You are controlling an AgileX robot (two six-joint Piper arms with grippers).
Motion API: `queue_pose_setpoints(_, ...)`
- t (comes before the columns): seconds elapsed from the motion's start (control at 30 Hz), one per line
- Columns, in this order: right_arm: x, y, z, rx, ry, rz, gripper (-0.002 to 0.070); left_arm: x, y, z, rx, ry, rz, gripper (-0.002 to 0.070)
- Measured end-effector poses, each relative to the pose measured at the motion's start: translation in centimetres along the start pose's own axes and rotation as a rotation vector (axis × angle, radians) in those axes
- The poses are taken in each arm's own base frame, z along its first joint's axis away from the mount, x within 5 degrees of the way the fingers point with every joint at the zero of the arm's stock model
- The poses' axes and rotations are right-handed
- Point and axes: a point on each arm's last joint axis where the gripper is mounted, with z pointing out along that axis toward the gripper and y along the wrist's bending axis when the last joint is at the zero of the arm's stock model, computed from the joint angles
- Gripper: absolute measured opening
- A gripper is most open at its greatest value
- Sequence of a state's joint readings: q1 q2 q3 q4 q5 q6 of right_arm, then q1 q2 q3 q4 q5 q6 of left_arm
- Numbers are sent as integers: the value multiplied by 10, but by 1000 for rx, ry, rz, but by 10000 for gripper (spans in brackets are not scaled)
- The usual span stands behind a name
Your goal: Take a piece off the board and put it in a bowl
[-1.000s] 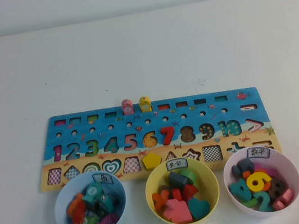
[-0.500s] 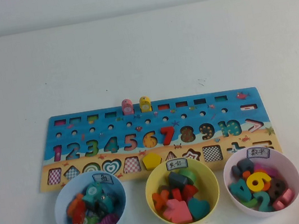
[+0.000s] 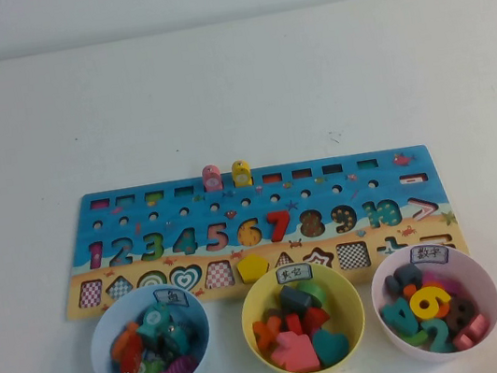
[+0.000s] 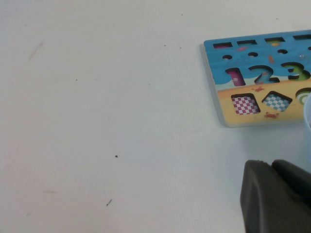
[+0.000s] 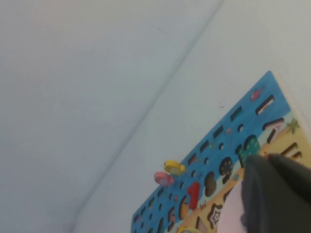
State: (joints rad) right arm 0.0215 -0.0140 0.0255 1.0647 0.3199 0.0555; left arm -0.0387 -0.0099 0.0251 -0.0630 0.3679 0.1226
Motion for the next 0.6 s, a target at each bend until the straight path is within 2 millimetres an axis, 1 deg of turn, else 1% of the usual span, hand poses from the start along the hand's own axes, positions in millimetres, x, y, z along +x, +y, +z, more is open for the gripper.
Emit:
queue_pose_setpoints(0.1,-2,0,0,-2,-27,-17,-17,0,0,0,0,0,0,-3)
queue_pose_setpoints(0.23,-7,1,0,-1,-81,-123,-17,0,0,0,0,0,0,-3)
queue_pose_setpoints(0.3,-10,6,-1,-11,-92,-185,-17,0,0,0,-1,0,2,-3)
queue_pose_setpoints(0.33,-12,11,-2,-16,-92,-223,-17,0,0,0,-1,0,2,-3)
queue_pose_setpoints(0.43,-23,36,1,-15,-63,-366,-17,0,0,0,-1,0,2,-3)
queue_pose_setpoints(0.5,-30,54,6,-5,-11,-478,-17,0,0,0,-1,0,2,-3)
queue_pose_setpoints(0.6,-44,85,19,-7,78,-652,-17,0,0,0,-1,0,2,-3)
